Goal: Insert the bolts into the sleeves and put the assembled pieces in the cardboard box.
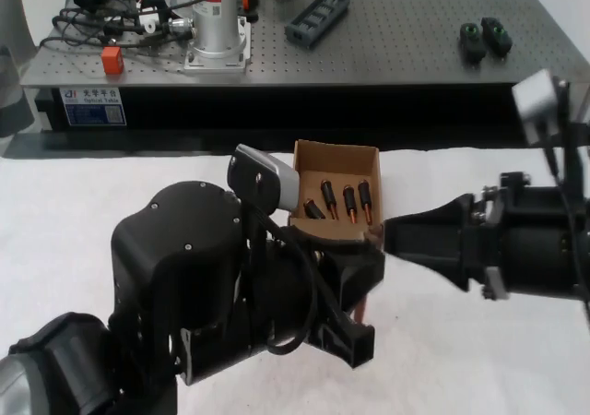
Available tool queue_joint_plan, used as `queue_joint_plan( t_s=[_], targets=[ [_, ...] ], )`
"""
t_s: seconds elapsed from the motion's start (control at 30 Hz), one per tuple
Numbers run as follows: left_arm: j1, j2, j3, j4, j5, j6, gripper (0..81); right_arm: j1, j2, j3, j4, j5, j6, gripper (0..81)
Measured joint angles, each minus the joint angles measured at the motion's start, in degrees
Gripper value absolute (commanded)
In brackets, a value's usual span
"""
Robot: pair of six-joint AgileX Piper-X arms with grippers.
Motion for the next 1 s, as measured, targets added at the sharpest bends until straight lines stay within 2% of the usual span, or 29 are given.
queue_joint_plan(
  t_s=[0.1, 0.13, 0.2, 0.27, 0.37, 0.4, 0.57, 0.63, 0.83, 0.9, 1.0],
  targets=[
    [3.45, 4.19, -7.15, 6.58, -3.83, -1.41, 0.6, -3.66, -4.01, 0.00, 5.84, 1.34, -2.13, 41.0],
    [3.45, 4.56, -7.15, 7.11, -3.99, -1.43, 0.6, -5.03, -5.46, 0.00, 8.47, 2.61, -3.32, 41.0],
    [6.30, 9.57, -14.89, 12.71, -5.41, -1.39, 0.6, -7.35, -7.79, 0.00, 13.54, 6.06, -5.76, 41.0],
    [7.56, 12.86, -19.45, 15.48, -5.79, -1.06, 0.6, -9.37, -10.05, 0.00, 20.59, 12.66, -7.51, 41.0],
    [9.57, 20.07, -29.19, 20.79, -6.26, -0.07, 0.6, -9.79, -10.37, 0.00, 24.09, 15.82, -7.94, 41.0],
    [10.87, 27.22, -37.81, 26.45, -6.38, 0.22, 0.6, -9.81, -10.34, 0.00, 25.46, 16.89, -7.93, 41.0],
    [12.59, 45.08, -61.27, 44.33, -5.84, 0.77, 0.6, -9.81, -10.34, 0.00, 31.21, 18.97, -6.40, 41.0],
    [12.61, 50.51, -67.86, 49.38, -5.42, 1.71, 0.6, -9.81, -10.34, 0.00, 31.81, 19.05, -6.27, 41.0],
    [12.84, 58.33, -77.20, 55.65, -5.31, 2.88, 0.3, -9.81, -10.34, 0.00, 34.18, 19.01, -5.90, 41.0],
    [12.81, 60.52, -79.39, 57.03, -5.31, 3.14, 4.0, -9.81, -10.34, 0.00, 34.75, 19.01, -5.91, 41.0],
    [13.24, 61.68, -80.33, 58.52, -5.04, 3.27, 15.4, -9.81, -10.34, 0.00, 35.23, 19.01, -5.91, 41.0]
  ],
)
